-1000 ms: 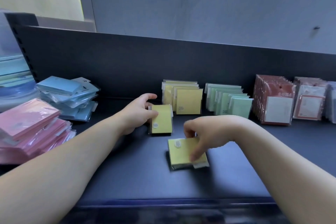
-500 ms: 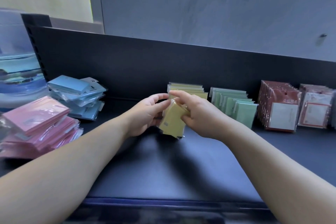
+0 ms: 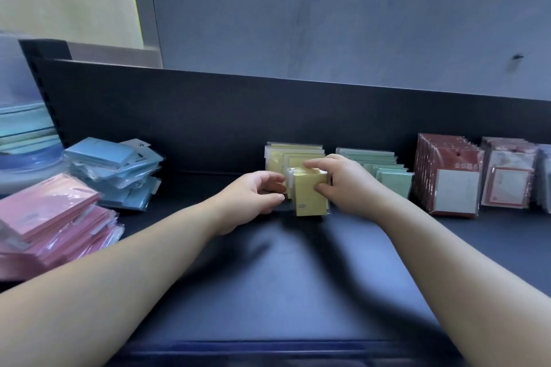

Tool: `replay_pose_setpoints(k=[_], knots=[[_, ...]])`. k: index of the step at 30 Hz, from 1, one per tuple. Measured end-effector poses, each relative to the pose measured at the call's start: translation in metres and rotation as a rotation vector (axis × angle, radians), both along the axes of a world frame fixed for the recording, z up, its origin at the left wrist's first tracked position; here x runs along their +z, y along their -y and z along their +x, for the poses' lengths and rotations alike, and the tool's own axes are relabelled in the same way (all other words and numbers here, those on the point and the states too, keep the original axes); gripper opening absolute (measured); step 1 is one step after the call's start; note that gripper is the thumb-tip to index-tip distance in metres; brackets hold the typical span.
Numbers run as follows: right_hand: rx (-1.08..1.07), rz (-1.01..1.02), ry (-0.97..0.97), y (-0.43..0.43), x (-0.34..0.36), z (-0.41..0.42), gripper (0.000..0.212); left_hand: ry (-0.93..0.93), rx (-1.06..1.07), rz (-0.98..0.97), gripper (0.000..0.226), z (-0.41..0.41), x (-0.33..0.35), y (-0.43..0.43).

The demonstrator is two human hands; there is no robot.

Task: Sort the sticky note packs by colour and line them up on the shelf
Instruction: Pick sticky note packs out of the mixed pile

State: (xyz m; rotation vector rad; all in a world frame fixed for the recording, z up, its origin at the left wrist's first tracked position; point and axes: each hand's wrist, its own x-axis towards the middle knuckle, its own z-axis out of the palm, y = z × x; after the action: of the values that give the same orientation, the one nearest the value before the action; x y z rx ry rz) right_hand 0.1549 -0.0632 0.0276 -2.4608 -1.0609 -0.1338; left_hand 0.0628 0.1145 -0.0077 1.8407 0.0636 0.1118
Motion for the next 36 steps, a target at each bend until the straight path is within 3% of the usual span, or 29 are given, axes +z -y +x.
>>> replay_pose_setpoints(k=[6, 11, 15, 19, 24, 36], knots=[[-0.100, 0.126, -0.011, 0.004, -0.019, 0.010, 0.057, -0.007, 0.199, 0.249, 0.046, 0.021, -0.005, 0.009], [-0.230, 0.233, -0.073, -0.003, -0.031, 0.012, 0.078, -0.046, 0.341, 0.236, 0.057, 0.037, -0.003, 0.018], [-0.239, 0.340, -0.299, -0.010, -0.046, 0.012, 0.096, -0.034, 0.512, 0.206, 0.068, 0.045, -0.003, 0.030], [-0.239, 0.419, -0.448, -0.014, -0.057, 0.015, 0.081, -0.113, 0.537, 0.084, 0.072, 0.054, -0.003, 0.033], [-0.222, 0.466, -0.434, -0.017, -0.058, 0.013, 0.061, -0.111, 0.488, 0.085, 0.069, 0.060, -0.009, 0.035], [-0.223, 0.395, -0.365, -0.025, -0.063, 0.011, 0.070, -0.121, 0.523, 0.165, 0.069, 0.067, -0.021, 0.029]])
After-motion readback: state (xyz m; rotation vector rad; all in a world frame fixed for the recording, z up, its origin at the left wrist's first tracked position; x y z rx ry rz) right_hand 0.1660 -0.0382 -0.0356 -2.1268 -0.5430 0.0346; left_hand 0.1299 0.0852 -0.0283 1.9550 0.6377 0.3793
